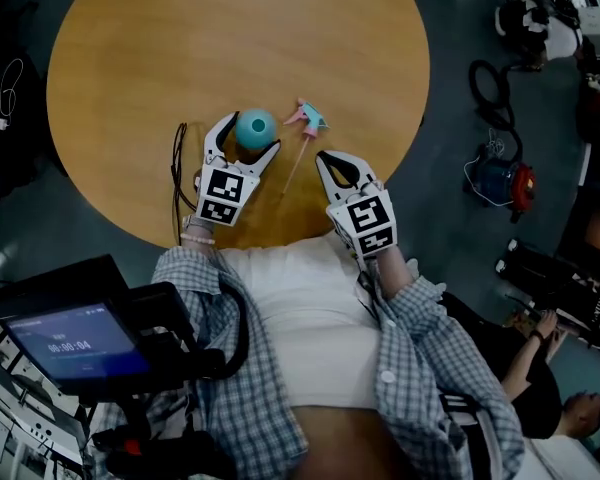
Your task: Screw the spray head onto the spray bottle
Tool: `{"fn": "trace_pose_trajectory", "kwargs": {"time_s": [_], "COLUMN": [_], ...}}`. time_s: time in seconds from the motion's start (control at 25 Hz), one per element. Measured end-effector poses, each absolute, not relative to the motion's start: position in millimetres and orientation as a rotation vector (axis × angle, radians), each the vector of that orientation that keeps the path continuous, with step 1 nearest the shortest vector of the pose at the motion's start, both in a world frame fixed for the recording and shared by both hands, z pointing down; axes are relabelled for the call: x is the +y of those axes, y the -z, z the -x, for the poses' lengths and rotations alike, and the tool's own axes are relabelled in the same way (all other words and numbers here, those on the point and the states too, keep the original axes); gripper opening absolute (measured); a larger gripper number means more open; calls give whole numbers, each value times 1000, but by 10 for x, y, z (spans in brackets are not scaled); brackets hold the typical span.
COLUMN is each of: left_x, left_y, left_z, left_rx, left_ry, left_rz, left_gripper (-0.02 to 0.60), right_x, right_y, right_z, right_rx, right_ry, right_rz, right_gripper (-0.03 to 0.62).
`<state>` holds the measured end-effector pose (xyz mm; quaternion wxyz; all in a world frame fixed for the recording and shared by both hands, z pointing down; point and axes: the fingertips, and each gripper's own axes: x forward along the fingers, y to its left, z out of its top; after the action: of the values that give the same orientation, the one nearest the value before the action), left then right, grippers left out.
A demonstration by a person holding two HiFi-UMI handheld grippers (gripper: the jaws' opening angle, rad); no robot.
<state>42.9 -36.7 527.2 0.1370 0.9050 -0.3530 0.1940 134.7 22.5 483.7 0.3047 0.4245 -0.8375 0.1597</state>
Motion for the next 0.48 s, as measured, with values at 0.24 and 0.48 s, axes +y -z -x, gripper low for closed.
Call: {"fn": "trace_pose_trajectory", "kwargs": {"time_s": [0.24, 0.48], "left_x": [-412, -397], "left_y": [-5234, -5264], "left_z": [-462, -475], "left_rx": [-1031, -1013], "left_ry": [-565, -571], "left_rz": [-2644, -2648], "left_gripper": [387, 387], "right_x": [179, -72], "right_y": [-4878, -5020], "right_z": [-1452, -1528], "right_rx": [-2189, -2135], "right_ry": [-422, -435], "right_rz": [-1125, -1024], "right_gripper": [-8, -8]}}
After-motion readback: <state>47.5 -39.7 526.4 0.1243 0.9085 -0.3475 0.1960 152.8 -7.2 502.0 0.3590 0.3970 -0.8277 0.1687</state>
